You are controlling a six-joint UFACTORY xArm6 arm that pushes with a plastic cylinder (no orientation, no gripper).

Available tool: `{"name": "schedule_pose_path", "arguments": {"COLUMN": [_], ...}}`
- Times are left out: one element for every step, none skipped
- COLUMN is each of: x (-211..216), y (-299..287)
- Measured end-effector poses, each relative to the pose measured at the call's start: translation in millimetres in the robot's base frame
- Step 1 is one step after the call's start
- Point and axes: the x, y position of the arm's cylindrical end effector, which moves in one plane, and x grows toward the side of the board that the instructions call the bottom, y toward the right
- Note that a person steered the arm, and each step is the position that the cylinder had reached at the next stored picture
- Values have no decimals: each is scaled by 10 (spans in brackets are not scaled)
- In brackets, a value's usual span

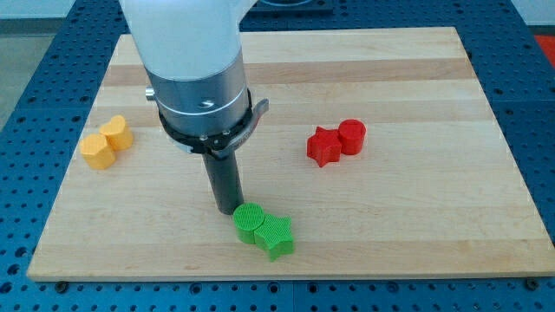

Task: Push the yellow hexagon into the top left of the red star

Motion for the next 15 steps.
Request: {"name": "schedule_pose_path", "arguments": {"x": [-123,-137,-198,-390,-183,349,378,32,-105,-189,-313,-718,-893,-923,-1004], "y": [0,0,-12,-461,-1216,-1489,-1520,-1721,-2067,-2282,-2296,-2190,-1884,-1343,-877]}}
